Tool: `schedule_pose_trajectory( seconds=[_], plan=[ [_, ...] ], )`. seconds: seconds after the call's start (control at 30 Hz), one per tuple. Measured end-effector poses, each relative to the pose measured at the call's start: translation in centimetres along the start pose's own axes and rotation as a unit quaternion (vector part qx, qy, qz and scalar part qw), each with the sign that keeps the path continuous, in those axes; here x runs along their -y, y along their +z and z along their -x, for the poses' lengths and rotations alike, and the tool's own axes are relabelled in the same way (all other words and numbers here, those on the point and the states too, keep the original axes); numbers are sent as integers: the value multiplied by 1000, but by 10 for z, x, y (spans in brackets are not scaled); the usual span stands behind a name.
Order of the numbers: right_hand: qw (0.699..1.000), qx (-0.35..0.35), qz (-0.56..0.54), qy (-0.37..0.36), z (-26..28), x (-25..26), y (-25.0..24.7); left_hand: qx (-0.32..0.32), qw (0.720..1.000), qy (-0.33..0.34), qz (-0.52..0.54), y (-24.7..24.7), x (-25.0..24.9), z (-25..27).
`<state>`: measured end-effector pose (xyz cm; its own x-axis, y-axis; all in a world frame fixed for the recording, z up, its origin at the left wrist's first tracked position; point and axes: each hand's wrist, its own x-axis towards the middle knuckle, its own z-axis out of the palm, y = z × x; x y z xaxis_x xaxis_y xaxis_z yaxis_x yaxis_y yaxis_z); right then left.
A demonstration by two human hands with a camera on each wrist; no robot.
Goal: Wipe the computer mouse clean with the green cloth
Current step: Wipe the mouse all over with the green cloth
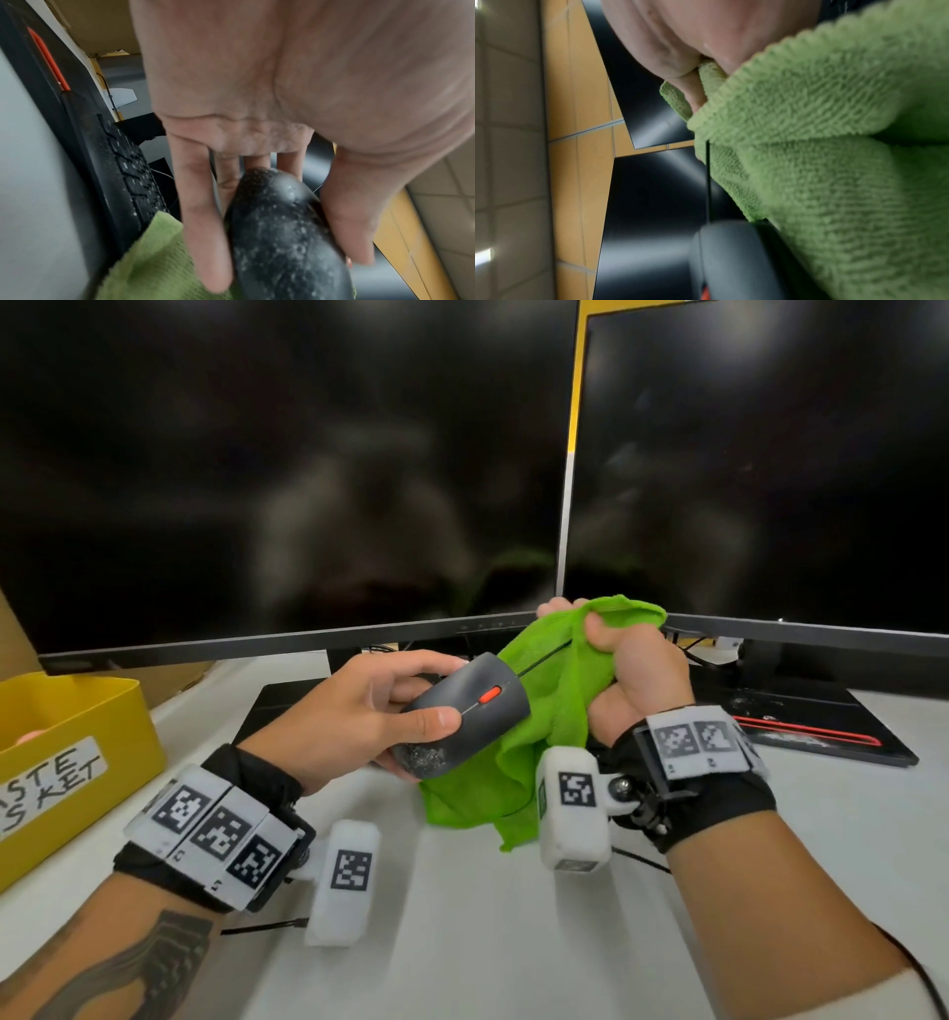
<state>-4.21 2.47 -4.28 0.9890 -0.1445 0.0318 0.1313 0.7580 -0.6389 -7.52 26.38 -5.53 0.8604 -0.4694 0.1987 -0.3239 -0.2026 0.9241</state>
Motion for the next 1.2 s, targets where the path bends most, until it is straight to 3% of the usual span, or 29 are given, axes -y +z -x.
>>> schedule_pose_trajectory(
  seconds=[0.37, 0.6, 0.9, 1.07, 1.2],
  plan=[
    [996, -73, -43, -32, -11, 14, -23, 7, 1000, 4, 23, -11, 0, 3],
    [997, 23, -43, 63, 6, 1, -4, -88, 995, 8, 50, -3, 4, -3],
    [981, 131, 84, 116, 16, -14, 5, -169, 978, 8, 124, 8, 3, -9],
    [972, 177, 84, 132, 28, -27, 16, -162, 976, 17, 144, 16, 4, -10],
    [973, 167, 148, 66, 28, -38, 20, -130, 983, 32, 126, 24, 4, -9]
  ],
)
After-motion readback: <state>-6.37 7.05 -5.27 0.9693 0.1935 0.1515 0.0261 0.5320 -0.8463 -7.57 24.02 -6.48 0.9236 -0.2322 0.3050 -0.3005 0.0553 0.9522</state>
